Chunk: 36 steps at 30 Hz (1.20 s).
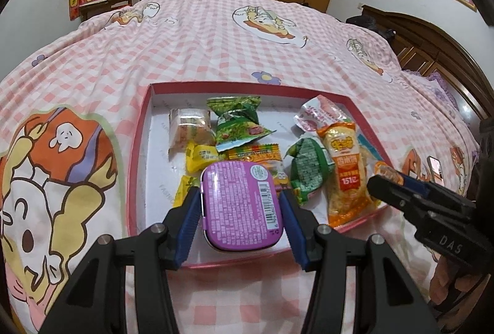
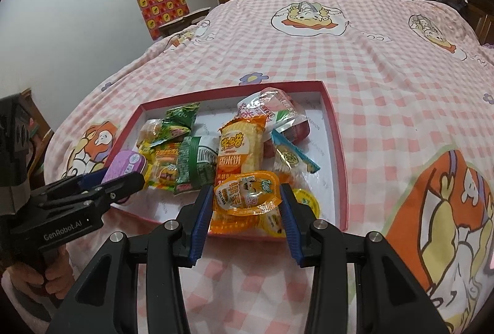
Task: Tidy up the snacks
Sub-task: 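Carry the purple tin and jelly cup into the red box and open both tools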
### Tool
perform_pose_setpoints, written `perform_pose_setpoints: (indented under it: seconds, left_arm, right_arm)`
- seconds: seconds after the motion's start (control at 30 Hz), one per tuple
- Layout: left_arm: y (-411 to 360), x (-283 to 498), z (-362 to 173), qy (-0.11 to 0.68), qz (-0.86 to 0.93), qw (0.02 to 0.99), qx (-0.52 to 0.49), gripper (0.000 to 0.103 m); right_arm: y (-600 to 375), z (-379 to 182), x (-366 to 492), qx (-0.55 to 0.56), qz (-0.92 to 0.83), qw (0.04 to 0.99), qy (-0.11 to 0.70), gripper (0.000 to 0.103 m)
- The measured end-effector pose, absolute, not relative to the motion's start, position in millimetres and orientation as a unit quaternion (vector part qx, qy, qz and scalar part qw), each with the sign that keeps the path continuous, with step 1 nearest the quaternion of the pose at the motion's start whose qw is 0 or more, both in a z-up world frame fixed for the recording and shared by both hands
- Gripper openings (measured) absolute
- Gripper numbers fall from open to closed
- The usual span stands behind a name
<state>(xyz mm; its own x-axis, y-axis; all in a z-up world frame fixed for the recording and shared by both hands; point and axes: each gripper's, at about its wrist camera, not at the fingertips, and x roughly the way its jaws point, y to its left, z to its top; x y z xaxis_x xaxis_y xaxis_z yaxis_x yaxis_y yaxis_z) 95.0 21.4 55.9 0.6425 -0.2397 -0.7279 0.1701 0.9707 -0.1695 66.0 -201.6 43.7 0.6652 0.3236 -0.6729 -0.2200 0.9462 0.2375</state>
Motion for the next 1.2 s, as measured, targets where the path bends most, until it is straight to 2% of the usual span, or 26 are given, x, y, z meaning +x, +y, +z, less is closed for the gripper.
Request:
perform_pose_setpoints:
  seconds: [1.2]
  left_arm:
    - [35.0, 125.6, 43.5, 0.413, -0.080, 0.905, -0.062, 0.051]
  right_arm:
    - [-201.3, 31.9, 104.0, 0.075, 0.137, 0.917, 0.368, 0.045]
